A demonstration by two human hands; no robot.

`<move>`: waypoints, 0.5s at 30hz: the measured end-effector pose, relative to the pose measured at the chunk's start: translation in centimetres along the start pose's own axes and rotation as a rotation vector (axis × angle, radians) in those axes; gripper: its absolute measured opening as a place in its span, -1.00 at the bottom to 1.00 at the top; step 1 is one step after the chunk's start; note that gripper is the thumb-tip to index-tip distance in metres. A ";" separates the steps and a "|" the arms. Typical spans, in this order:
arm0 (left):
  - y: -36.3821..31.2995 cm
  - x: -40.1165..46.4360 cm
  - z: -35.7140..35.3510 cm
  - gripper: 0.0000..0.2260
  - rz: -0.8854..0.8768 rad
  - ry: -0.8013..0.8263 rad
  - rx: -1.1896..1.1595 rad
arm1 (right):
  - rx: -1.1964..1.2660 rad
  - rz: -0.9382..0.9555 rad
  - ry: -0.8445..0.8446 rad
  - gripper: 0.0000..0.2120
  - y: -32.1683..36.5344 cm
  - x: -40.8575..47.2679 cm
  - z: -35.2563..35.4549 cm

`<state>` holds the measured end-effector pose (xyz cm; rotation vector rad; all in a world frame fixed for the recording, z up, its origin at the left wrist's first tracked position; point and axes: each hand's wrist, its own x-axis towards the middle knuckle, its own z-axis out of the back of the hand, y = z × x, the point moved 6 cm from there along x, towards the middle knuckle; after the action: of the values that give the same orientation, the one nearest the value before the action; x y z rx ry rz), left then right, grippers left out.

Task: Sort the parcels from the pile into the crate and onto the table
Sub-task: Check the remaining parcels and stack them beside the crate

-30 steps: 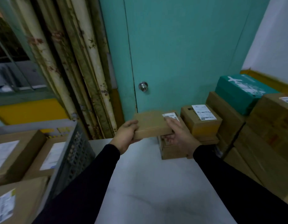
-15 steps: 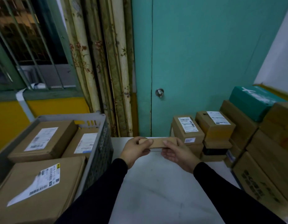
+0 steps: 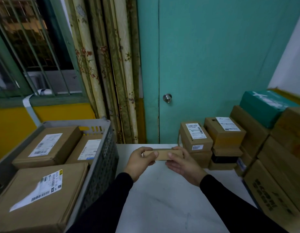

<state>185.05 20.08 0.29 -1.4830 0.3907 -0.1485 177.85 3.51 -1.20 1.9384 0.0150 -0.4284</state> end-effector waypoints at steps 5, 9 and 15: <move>0.5 -0.2 0.0 -0.73 0.065 -0.026 0.031 | 0.153 -0.050 -0.070 -0.86 0.0 0.2 0.9; 1.2 0.0 0.0 -0.56 0.147 -0.005 -0.043 | -0.051 0.003 -0.054 -0.84 0.2 0.5 1.8; 1.5 0.0 -0.6 -0.39 0.210 0.113 -0.165 | -0.035 0.064 0.018 -0.36 0.3 0.9 1.9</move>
<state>184.58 19.62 -1.16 -1.5886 0.6601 -0.0332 178.21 1.53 -1.87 1.9026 -0.0278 -0.3656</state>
